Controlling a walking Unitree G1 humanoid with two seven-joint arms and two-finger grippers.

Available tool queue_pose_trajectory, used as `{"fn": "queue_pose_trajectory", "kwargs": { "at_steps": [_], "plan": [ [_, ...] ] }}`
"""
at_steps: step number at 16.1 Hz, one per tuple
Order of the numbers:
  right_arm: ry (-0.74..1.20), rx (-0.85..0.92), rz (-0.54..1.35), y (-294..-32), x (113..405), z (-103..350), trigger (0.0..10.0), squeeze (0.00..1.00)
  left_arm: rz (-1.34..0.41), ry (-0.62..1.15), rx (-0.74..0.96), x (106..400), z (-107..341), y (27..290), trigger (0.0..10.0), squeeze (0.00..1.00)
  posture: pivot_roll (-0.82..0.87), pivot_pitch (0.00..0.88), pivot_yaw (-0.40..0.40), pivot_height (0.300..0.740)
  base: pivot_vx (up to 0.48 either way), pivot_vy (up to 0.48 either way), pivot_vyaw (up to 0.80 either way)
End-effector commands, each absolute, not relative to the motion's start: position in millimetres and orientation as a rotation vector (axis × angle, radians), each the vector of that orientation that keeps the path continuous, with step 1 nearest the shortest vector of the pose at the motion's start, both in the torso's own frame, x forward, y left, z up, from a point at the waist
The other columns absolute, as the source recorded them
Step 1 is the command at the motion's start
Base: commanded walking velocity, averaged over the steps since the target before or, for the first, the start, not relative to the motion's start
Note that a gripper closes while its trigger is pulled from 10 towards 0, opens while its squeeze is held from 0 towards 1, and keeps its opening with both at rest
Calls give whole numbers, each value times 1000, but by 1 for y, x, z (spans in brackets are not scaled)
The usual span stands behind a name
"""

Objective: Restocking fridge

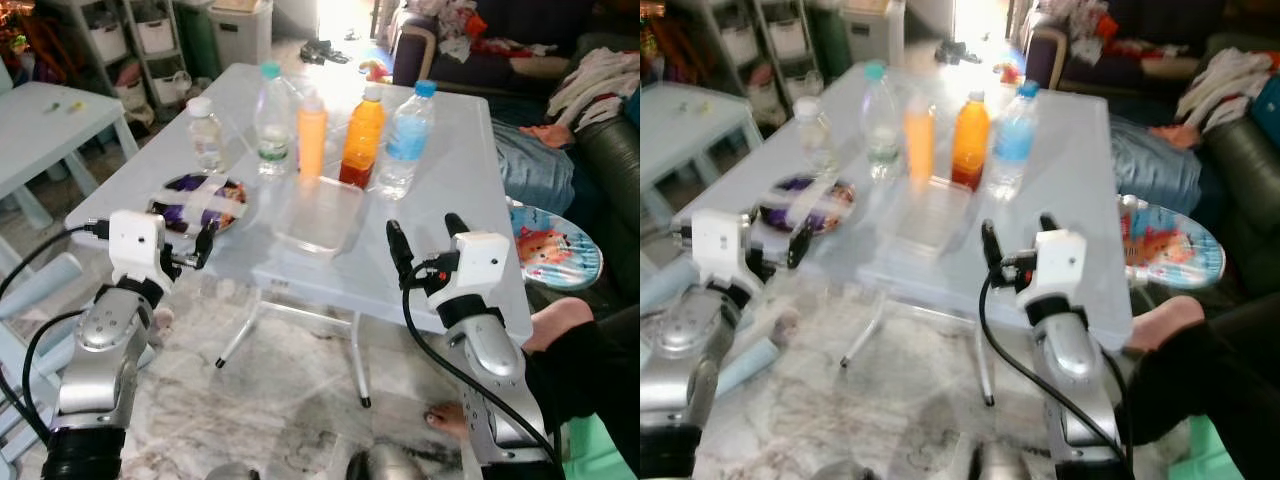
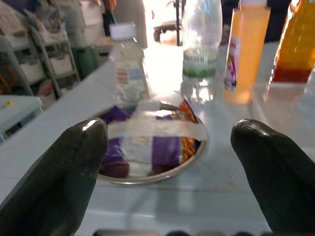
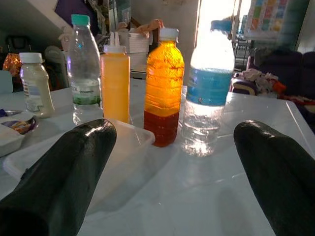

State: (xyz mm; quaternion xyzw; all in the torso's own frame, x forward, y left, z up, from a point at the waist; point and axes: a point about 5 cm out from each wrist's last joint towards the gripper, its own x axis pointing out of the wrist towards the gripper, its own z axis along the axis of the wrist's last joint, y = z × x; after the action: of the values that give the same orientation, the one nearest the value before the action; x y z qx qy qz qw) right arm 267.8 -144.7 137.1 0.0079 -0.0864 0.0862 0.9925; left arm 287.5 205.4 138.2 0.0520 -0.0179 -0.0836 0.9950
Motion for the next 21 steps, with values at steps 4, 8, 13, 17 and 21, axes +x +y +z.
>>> {"fn": "queue_pose_trajectory", "kwargs": {
  "at_steps": [4, 8, 13, 17, 21],
  "plan": [
    [-178, -17, 101, -156, 272, 142, 10000, 0, -207, -62, 106, 290, 146, 196, 10000, 0, 14, 43, -19, 740, 0, 398, 0],
    [-126, 30, -4, -168, 277, 134, 10000, 0, -220, -46, 101, 284, 138, 194, 10000, 0, 13, 33, -17, 740, 0, 0, 0],
    [-123, 84, 54, -162, 266, 133, 10000, 0, -241, -8, 73, 269, 125, 192, 10000, 0, 4, 26, -6, 740, 180, 0, 0],
    [-145, 93, 99, -158, 267, 138, 10000, 0, -244, -18, 59, 272, 129, 190, 10000, 0, 3, 22, -4, 740, 349, 0, 0],
    [-144, 97, 98, -159, 265, 137, 10000, 0, -249, -19, 58, 273, 129, 190, 10000, 0, 0, 23, -2, 740, 311, 0, 0]
  ]
}}
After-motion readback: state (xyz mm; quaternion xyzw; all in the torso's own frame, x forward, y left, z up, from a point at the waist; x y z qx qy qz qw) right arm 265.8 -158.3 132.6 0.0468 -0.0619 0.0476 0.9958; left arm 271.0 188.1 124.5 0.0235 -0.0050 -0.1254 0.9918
